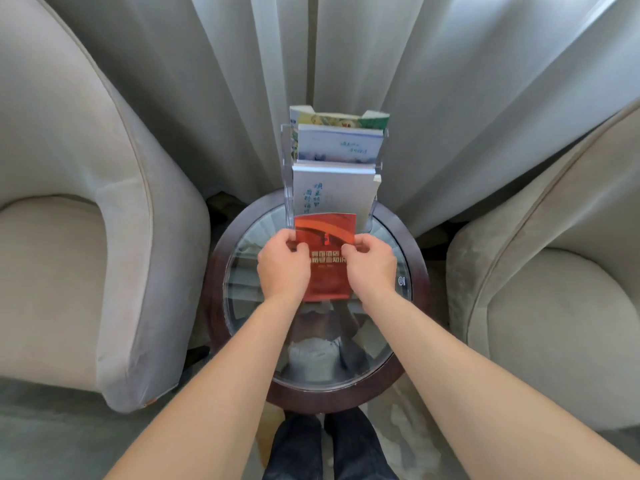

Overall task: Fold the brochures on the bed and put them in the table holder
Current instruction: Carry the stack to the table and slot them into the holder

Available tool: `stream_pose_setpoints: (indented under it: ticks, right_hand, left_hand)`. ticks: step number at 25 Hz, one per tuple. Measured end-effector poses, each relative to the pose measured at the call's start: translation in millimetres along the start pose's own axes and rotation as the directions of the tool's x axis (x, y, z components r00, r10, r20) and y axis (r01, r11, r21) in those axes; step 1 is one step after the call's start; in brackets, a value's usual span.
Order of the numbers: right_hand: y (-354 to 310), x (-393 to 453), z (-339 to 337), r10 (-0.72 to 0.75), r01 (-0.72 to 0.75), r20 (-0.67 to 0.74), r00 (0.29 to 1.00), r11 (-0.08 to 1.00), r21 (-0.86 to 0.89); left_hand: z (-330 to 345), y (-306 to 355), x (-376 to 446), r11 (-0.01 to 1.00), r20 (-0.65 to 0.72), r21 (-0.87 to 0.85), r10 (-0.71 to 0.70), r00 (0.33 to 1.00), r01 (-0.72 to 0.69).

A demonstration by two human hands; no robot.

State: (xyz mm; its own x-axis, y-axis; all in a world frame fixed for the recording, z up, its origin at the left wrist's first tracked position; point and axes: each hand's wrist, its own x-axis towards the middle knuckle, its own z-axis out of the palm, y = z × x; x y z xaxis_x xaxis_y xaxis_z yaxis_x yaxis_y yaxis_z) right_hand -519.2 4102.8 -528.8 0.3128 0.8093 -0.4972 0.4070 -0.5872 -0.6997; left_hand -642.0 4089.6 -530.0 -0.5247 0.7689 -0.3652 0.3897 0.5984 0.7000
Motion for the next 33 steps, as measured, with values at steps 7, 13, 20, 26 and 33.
stream_pose_setpoints:
  ticks: [7,13,20,26,33]
  right_hand:
    - [-67.6,-0.5,-36.2,-0.227,0.231,-0.17,0.959,0.973,0.001]
    - [-85.6,5.0,-43.7,-0.244,0.262,-0.178,0.953,0.961,0.088]
    - [-41.7,22.8,-19.4,-0.131,0.146,-0.117,0.984,0.982,0.122]
    - [-26.5,31.3,-7.2,-0.089,0.1,-0.079,0.993,0.984,0.145]
    - [-23.4,34.9,-3.5,-0.089,0.105,-0.153,0.984,0.989,0.101]
  left_hand:
    - [-24.1,80.6,8.8,0.961,-0.114,-0.191,0.18,0.977,-0.2]
    - [-27.0,98.7,15.0,0.955,-0.122,-0.194,0.202,0.972,-0.223]
    - [9.2,50.5,26.9,0.977,-0.072,-0.181,0.105,0.992,-0.117]
    - [23.6,38.2,37.8,0.969,-0.085,-0.229,0.074,0.994,-0.092]
    - [20.9,32.9,40.1,0.986,-0.079,-0.129,0.1,0.992,-0.11]
